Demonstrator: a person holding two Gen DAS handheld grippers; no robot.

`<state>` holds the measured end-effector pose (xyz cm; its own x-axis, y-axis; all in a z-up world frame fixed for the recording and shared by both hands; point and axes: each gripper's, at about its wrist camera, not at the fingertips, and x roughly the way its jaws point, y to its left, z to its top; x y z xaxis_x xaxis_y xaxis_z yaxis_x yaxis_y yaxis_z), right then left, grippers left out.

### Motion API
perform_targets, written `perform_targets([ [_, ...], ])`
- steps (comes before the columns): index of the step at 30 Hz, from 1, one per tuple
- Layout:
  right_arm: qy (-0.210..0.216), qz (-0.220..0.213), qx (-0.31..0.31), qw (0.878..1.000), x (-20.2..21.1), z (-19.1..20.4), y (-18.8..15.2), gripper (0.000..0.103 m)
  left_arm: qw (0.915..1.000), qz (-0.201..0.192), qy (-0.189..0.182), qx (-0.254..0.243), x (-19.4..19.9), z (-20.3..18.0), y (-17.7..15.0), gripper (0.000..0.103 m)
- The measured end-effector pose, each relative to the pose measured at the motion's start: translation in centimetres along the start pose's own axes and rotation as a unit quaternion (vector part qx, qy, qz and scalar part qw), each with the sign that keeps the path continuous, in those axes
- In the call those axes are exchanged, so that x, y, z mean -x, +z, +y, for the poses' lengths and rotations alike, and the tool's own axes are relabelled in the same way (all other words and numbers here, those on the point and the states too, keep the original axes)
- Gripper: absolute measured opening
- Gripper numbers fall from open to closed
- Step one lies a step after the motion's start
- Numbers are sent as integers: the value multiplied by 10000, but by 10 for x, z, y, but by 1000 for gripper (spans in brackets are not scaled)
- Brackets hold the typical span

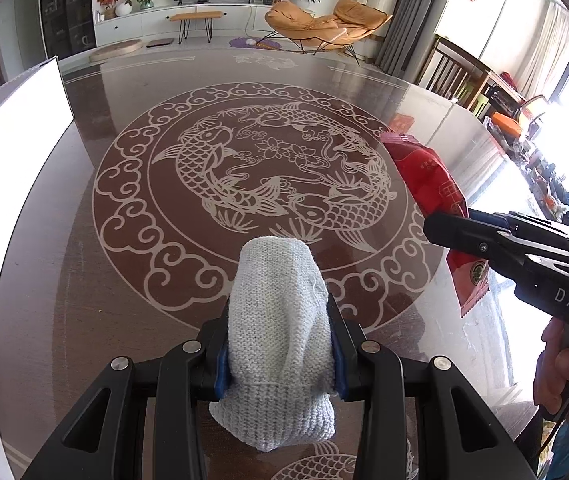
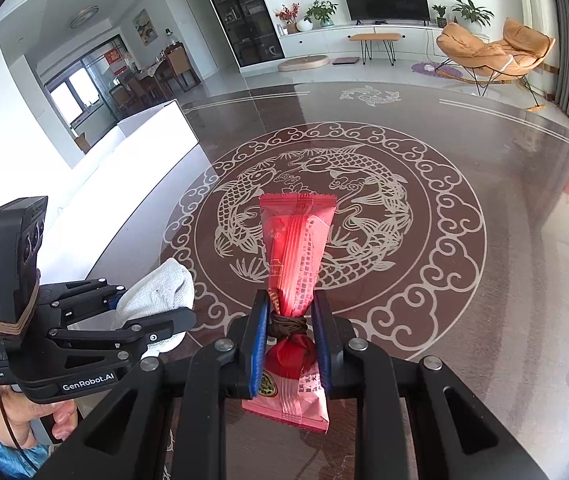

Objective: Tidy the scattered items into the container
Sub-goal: 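Lift and carry the knit bundle and red packet over the container with both tools, then open both tools to drop the knit bundle and red packet into the container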

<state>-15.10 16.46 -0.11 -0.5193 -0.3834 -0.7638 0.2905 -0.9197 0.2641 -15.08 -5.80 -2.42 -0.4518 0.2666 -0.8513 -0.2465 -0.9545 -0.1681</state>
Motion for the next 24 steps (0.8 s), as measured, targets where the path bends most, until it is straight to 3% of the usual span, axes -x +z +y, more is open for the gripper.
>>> perform_targets([
  [5, 125, 101, 213, 9996, -4, 25, 12, 22, 9995, -155, -141, 220, 29, 22, 1, 38],
  [10, 372, 11, 741, 9966, -2, 87, 54, 22, 9963, -658, -138, 541, 103, 79, 10, 38],
  [14, 862, -150, 1208, 9888, -2, 166, 101, 22, 9908, -1019, 365, 807, 173, 149, 12, 38],
  [18, 1458, -148, 1685, 9748, -20, 264, 136, 22, 9784, -1121, 1197, 1258, 223, 233, -4, 38],
  [21, 1789, -8, 1998, 9634, -47, 336, 144, 22, 9670, -952, 1621, 1717, 235, 291, -28, 38],
  [24, 1896, 323, 2255, 9551, -87, 390, 136, 22, 9593, -658, 1822, 2054, 224, 331, -54, 38],
])
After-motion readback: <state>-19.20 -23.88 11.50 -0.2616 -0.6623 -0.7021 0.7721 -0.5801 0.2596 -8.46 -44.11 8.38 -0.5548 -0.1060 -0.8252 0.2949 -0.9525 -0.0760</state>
